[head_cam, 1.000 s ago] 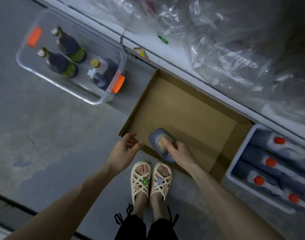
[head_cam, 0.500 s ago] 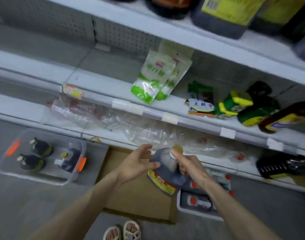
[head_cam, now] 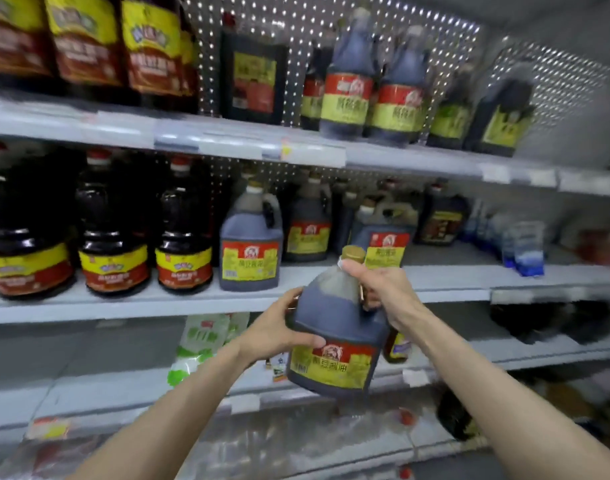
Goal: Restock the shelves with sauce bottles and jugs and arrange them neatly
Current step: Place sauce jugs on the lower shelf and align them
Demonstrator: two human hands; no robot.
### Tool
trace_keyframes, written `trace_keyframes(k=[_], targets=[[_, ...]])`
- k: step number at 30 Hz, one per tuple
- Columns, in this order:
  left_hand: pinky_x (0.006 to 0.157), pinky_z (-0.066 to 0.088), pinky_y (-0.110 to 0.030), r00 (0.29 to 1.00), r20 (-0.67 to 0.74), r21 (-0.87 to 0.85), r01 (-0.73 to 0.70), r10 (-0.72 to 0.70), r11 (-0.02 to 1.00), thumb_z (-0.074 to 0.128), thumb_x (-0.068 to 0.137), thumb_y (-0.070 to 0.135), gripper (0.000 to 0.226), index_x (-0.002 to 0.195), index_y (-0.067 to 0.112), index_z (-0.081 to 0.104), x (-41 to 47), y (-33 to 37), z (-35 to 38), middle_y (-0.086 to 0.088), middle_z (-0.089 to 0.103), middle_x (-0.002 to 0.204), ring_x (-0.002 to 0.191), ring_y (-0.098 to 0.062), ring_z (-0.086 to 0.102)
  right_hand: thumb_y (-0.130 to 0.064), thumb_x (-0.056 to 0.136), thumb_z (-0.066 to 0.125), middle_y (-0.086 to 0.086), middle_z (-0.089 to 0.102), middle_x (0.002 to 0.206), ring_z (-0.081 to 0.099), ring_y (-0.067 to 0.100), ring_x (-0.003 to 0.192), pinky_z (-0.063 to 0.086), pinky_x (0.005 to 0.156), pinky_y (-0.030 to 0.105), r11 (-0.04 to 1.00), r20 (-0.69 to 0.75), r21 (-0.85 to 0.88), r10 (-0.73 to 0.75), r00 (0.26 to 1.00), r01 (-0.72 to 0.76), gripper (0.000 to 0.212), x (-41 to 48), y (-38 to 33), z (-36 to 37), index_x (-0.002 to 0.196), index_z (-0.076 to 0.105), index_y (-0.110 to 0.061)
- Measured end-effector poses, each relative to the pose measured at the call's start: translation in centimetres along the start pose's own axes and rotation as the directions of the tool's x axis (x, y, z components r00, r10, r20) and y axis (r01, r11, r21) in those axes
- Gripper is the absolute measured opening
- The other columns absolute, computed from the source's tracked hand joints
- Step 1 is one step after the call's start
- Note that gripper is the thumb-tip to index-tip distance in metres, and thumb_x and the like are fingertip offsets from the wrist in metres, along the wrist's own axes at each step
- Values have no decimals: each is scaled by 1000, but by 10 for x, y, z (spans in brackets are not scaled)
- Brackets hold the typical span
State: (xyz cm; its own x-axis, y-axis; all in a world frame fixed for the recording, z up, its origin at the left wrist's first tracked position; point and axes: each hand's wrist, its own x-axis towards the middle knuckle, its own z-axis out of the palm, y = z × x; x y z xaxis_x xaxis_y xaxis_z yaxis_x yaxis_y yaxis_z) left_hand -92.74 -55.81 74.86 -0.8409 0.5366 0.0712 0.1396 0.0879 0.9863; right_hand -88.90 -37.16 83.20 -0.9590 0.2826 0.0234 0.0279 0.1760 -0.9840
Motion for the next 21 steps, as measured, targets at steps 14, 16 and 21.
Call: trace_keyframes(k=[14, 16, 21], targets=[[86, 54, -30, 919, -386, 177, -19, 87, 984, 97, 42, 25, 86, 116, 21, 54, 111, 51, 55, 7, 64, 109, 101, -10, 61, -35, 76, 79, -6, 64, 68, 57, 6, 65, 41, 56, 18, 976, 275, -129, -133, 952, 174, 28, 107, -48, -98, 74, 63, -12], [87, 54, -34, 891, -446, 191, 1, 86, 982, 98, 41, 27, 87, 115, 21, 54, 125, 49, 56, 7, 65, 108, 101, -12, 62, -37, 77, 78, 1, 69, 79, 60, 10, 72, 45, 61, 22, 972, 337, -139, -132, 932, 188, 33, 127, -48, -100, 85, 67, -7], [84, 55, -31, 842, -531, 241, 39, 98, 970, 97, 45, 18, 81, 113, 23, 52, 150, 50, 43, 5, 64, 106, 100, -14, 61, -36, 81, 75, 2, 69, 94, 64, 16, 91, 54, 71, 29, 979, 448, -111, -106, 888, 173, 24, 171, -42, -93, 87, 64, -16]])
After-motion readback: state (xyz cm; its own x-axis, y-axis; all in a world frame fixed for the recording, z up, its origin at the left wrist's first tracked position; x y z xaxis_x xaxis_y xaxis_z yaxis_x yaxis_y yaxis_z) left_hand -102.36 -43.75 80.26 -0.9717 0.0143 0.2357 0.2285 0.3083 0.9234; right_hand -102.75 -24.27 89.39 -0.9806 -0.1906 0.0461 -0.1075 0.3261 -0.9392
